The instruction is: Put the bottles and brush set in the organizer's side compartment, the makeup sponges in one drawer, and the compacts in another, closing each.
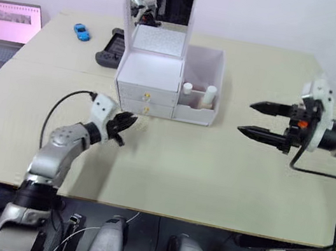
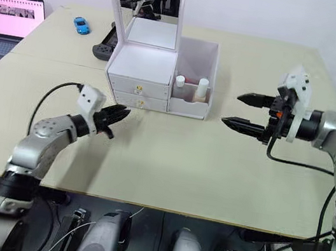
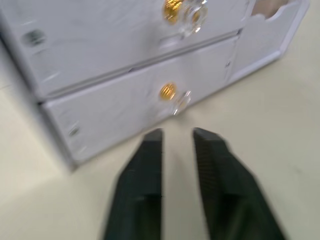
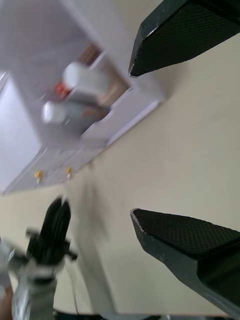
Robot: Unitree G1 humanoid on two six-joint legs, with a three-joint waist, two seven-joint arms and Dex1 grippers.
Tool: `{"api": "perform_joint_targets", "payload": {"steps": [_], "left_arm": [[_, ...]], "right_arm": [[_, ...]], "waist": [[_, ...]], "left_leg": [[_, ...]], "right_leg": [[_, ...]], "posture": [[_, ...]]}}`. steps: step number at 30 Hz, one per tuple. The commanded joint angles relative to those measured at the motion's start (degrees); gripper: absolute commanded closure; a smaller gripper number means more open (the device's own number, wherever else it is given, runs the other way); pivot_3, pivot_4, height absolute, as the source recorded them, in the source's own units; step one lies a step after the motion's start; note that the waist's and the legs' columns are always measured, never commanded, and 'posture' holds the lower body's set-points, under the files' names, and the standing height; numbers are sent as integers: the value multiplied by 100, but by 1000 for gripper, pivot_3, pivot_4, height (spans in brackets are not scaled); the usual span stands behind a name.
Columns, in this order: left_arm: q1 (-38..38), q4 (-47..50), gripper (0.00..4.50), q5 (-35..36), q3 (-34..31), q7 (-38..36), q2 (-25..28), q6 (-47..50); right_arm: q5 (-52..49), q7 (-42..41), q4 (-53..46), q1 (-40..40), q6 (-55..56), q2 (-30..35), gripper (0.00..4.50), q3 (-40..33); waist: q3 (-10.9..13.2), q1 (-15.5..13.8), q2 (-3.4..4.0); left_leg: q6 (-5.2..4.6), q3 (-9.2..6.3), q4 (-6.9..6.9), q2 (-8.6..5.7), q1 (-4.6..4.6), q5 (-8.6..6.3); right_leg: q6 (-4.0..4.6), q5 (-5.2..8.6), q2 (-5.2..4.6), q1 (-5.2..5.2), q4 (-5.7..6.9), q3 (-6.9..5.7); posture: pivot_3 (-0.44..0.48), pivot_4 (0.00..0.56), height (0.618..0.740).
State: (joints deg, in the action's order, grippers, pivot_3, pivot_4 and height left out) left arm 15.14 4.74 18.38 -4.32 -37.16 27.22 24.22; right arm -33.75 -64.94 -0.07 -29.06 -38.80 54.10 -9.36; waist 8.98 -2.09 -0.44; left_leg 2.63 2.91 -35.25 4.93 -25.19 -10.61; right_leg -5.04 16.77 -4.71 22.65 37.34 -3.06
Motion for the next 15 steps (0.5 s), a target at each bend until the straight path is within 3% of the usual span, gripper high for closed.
{"api": "perform_joint_targets", "payload": {"steps": [1,4,10,15], "left_arm": [[-407,663,1560,650,-961,-21,281,292],[-939,907,88,989,-1651,36,487,527],[-1653,752,32,762,-2619,360,804,264],[-1902,468,32,654,-2644,123,1208,285]], "right_arm": [[405,317,670,240,1144,-187,0,-570],[706,421,1101,730,2063,-311,0,-830],[1153,1204,1597,1406,3445,-759,0,-1344],[1180,1481,1592,1726,3841,-1106,0,-1397]], "waist": [[0,12,1],[0,11,0],[-1,-3,1],[-2,17,2]], "left_leg": [[0,1,1,0,1,0],[0,1,3,0,2,0],[1,3,3,0,9,0],[1,4,9,0,18,-1]], "right_leg": [[0,0,0,1,0,1],[-1,1,0,-3,-6,0],[0,1,-1,-8,-4,0],[2,2,-1,-15,-6,1]], "posture": [[0,150,740],[0,150,740],[0,150,740],[0,150,740]]}}
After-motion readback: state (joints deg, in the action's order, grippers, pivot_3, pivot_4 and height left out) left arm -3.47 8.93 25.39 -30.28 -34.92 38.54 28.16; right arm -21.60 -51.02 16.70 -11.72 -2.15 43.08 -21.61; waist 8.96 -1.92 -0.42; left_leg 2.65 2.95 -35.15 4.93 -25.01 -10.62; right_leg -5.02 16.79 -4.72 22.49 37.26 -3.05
